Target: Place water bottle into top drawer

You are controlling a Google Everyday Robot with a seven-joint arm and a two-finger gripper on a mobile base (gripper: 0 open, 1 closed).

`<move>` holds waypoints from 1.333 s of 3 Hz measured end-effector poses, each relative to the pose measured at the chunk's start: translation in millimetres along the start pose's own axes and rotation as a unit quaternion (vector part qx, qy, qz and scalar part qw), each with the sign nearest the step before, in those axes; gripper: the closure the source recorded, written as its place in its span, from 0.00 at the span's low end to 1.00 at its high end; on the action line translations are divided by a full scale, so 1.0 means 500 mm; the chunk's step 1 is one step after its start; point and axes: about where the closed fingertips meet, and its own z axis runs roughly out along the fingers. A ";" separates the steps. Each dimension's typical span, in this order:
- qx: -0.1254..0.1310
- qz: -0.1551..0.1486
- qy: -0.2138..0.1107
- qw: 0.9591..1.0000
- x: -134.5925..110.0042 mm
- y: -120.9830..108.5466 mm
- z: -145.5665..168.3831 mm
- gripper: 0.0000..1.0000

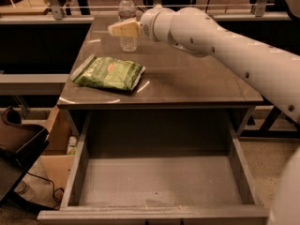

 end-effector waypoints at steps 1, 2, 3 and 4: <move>-0.018 0.016 -0.013 1.000 -0.003 -0.007 0.075 0.00; -0.028 0.026 -0.023 0.999 -0.014 -0.009 0.129 0.00; -0.030 0.031 -0.029 0.999 -0.019 -0.006 0.164 0.18; -0.033 0.039 -0.032 0.998 -0.017 -0.001 0.192 0.41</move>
Offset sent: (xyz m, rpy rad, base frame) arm 0.0826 0.0523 0.0021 0.1050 0.0002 0.0695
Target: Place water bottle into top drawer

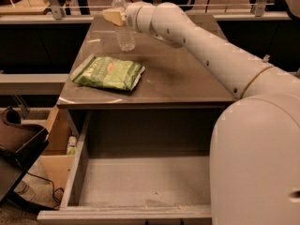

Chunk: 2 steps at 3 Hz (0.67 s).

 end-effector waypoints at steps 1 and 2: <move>-0.001 0.000 0.000 1.000 0.001 0.004 0.002 0.65; -0.003 0.000 0.001 1.000 0.002 0.008 0.005 0.87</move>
Offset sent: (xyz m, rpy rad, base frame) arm -0.0003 0.0017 -0.0005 -0.0001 0.0005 0.0022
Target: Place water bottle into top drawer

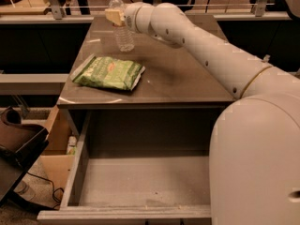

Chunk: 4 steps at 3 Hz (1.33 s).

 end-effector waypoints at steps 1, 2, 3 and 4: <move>-0.001 0.000 0.000 1.000 0.001 0.004 0.003 1.00; -0.001 0.000 0.000 1.000 0.001 0.004 0.003 1.00; 0.003 0.002 -0.007 1.000 -0.027 0.002 -0.022 1.00; 0.019 0.019 -0.038 0.999 -0.088 -0.003 -0.150 1.00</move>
Offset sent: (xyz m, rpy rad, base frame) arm -0.0002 0.0022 -0.0007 0.0001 0.0010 0.0028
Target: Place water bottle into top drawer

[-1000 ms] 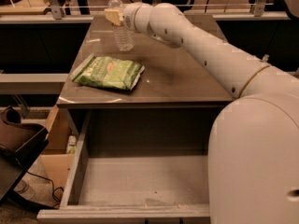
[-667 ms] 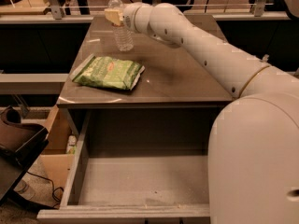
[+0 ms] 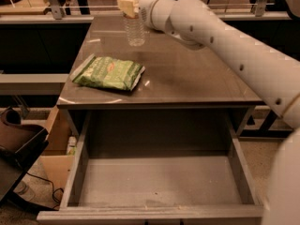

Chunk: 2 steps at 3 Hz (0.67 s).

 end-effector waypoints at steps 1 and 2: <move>0.004 0.017 -0.007 1.000 -0.001 0.018 -0.108 1.00; 0.003 0.043 -0.004 0.999 0.026 0.071 -0.205 1.00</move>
Offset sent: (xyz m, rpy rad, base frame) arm -0.2036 -0.1465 -0.0337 0.1584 0.1113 -0.1145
